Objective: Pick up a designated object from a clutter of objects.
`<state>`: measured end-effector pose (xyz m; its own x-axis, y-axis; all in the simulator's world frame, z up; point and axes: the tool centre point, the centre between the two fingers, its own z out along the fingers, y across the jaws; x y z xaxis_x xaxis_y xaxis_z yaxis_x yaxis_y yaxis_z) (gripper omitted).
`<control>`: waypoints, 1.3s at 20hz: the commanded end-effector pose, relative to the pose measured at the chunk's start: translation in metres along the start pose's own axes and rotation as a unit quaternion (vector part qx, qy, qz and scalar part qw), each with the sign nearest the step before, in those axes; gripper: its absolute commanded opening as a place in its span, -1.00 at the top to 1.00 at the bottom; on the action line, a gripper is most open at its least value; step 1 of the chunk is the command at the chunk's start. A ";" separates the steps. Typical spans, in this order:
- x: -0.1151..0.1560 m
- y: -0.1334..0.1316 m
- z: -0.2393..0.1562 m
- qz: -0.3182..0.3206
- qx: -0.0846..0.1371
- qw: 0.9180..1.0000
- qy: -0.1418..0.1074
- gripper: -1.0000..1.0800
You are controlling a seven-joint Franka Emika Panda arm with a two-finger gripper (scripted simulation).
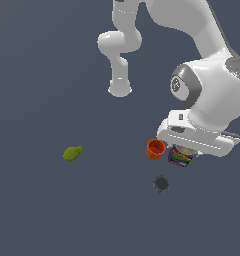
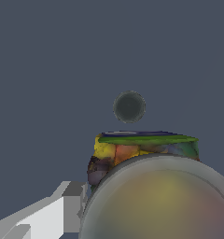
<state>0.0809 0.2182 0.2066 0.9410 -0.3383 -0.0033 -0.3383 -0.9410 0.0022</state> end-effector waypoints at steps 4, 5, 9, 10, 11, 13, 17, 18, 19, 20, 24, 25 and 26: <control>0.002 -0.006 -0.066 0.000 0.001 1.000 0.001 1.00; 0.002 -0.008 -0.077 0.000 0.001 1.000 0.001 1.00; 0.004 -0.012 -0.119 0.000 0.001 1.000 0.001 1.00; 0.005 -0.013 -0.129 0.000 0.001 1.000 0.001 1.00; 0.005 -0.014 -0.138 0.000 0.001 1.000 0.001 1.00; 0.006 -0.016 -0.153 0.000 0.001 1.000 0.002 1.00; 0.008 -0.019 -0.178 0.000 0.001 1.000 0.002 1.00; 0.008 -0.020 -0.182 0.000 0.001 1.000 0.002 1.00; 0.008 -0.021 -0.186 0.000 0.001 1.000 0.002 1.00; 0.009 -0.021 -0.190 0.000 0.001 1.000 0.002 1.00; 0.010 -0.023 -0.200 0.000 0.001 1.000 0.002 1.00; 0.010 -0.023 -0.202 0.000 0.001 1.000 0.002 1.00; 0.010 -0.023 -0.203 0.000 0.001 1.000 0.002 1.00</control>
<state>0.0987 0.2362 0.4050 0.9408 -0.3390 -0.0028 -0.3390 -0.9408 0.0020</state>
